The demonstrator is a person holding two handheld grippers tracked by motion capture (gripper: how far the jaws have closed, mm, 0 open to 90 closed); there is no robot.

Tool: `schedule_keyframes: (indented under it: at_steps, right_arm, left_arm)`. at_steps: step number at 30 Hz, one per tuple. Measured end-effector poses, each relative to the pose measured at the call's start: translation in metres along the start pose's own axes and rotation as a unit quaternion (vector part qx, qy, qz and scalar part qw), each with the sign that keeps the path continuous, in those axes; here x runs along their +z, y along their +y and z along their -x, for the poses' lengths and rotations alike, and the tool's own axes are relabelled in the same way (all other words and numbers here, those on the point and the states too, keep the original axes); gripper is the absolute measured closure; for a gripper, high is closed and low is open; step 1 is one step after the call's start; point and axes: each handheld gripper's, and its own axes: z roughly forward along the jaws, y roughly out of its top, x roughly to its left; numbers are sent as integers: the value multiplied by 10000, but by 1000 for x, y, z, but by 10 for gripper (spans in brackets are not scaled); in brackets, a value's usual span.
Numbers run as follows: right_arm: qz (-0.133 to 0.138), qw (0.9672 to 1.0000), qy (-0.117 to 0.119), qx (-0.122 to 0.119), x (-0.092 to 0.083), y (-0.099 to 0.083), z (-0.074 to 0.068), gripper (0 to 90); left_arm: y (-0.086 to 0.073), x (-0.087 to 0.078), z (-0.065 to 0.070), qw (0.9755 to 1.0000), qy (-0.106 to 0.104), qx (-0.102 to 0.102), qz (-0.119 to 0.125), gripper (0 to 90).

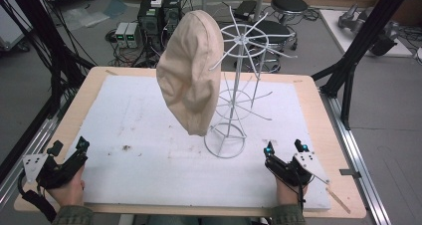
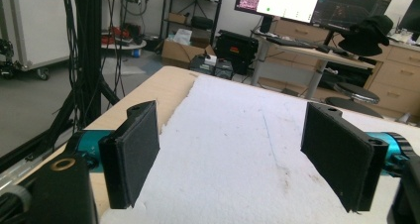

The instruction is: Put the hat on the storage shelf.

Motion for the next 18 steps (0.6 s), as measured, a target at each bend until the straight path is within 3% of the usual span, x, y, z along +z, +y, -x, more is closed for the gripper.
schedule_keyframes:
  at_steps: [9,18]
  right_arm:
    - [-51,9998,148,-91,3,-1,-3,87]
    - [-81,9998,148,-63,3,-1,-2,87]
  left_arm:
    - [-2,3,3,9998,-172,48,-122,226]
    - [-3,4,3,9997,-218,34,-146,225]
